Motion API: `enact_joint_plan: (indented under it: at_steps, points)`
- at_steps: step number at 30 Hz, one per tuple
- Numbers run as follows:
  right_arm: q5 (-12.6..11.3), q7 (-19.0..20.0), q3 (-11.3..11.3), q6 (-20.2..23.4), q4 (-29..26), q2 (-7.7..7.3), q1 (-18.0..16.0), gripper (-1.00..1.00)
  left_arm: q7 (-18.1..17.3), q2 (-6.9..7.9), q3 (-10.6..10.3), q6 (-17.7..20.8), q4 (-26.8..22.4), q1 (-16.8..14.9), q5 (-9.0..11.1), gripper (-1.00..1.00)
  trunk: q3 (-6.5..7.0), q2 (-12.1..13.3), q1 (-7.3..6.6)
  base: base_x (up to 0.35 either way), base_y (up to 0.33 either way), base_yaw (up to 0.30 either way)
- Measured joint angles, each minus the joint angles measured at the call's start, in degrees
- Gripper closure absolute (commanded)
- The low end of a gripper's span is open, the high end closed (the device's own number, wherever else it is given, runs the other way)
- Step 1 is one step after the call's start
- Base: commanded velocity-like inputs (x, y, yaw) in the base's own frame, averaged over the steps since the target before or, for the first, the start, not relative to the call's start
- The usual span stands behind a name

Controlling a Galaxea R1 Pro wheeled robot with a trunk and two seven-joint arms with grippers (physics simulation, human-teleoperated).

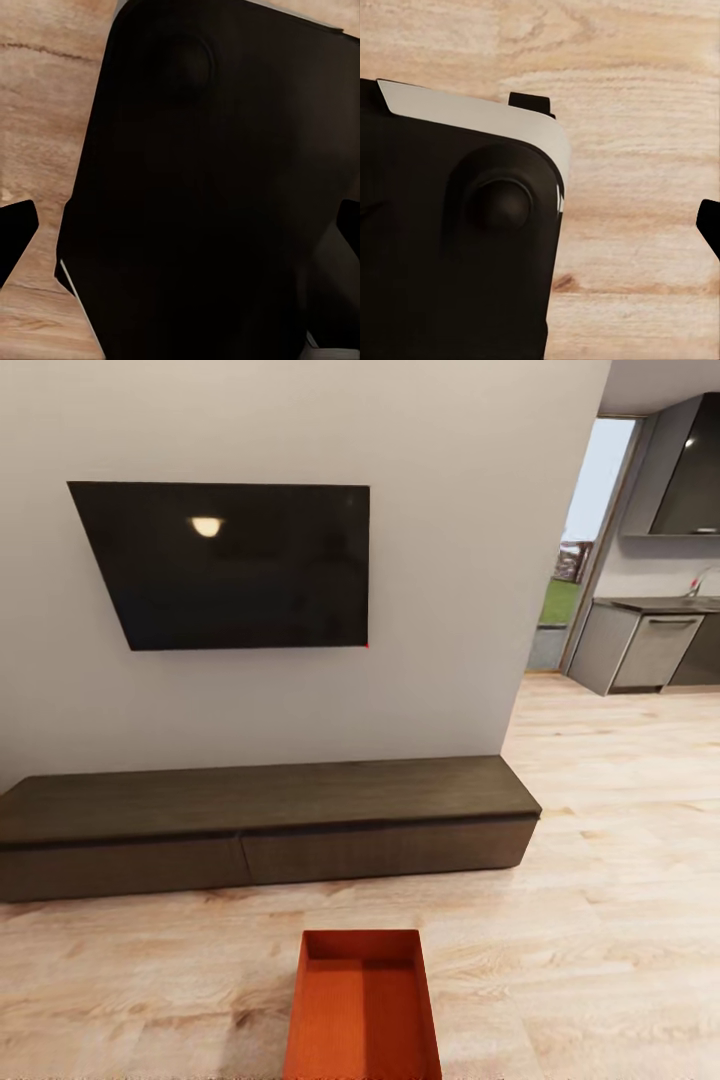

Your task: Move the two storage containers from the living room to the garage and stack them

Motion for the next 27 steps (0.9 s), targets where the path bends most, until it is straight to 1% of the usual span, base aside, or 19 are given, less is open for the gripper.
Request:
enact_joint_plan:
  at_steps: [27]
  points:
    - [-0.27,0.00,-0.04,0.00,0.00,-0.08,0.00,-1.00,-0.06,0.05,0.00,-0.02,0.04,0.00,0.00,-1.00,-2.47,0.00,0.00,0.000,0.000,0.000]
